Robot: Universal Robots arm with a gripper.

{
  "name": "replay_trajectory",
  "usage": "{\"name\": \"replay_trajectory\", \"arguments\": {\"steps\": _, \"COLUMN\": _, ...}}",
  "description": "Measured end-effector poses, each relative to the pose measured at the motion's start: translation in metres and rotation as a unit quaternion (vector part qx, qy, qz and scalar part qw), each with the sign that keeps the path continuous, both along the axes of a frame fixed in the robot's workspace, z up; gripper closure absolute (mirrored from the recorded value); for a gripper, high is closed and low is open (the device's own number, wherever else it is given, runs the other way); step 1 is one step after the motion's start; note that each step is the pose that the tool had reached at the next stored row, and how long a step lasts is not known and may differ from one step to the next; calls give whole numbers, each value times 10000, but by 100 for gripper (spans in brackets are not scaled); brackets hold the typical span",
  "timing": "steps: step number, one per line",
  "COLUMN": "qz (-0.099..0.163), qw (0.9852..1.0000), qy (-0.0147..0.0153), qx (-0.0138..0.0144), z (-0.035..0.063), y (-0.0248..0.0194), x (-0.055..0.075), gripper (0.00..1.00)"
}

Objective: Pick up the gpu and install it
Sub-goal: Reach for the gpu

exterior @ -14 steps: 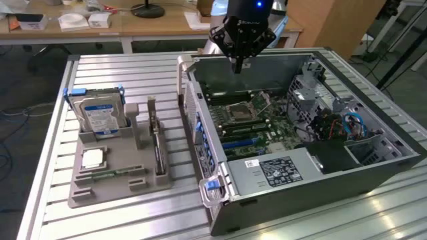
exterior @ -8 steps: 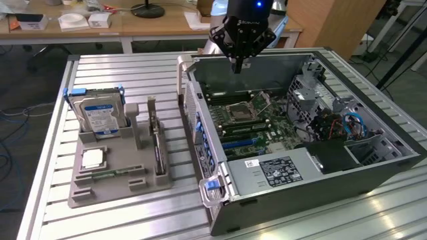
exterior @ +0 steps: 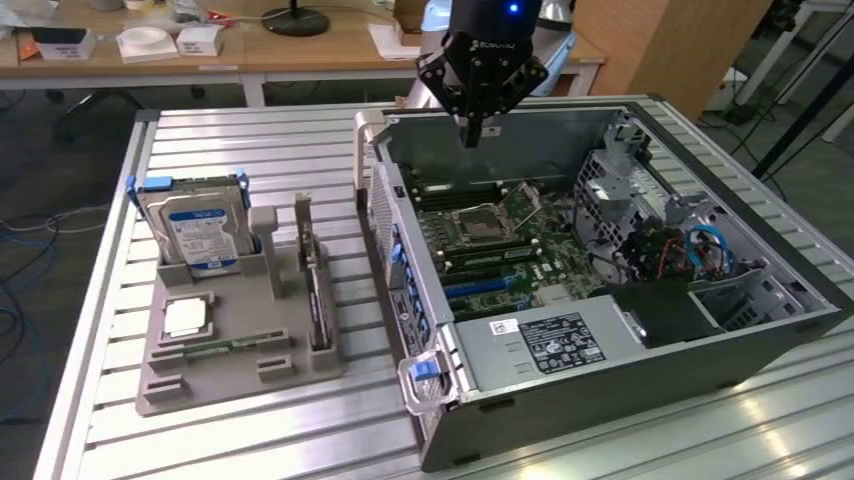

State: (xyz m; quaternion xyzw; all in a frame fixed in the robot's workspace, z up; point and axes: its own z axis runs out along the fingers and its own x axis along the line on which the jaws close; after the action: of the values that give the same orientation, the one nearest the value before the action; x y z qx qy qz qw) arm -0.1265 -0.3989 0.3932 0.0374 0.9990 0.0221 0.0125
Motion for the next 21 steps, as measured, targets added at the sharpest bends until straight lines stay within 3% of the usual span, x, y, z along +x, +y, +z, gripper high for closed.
{"name": "replay_trajectory", "arguments": {"steps": 21, "qz": 0, "qw": 10000, "qy": 0, "qx": 0, "z": -2, "y": 0, "x": -108, "gripper": 89}}
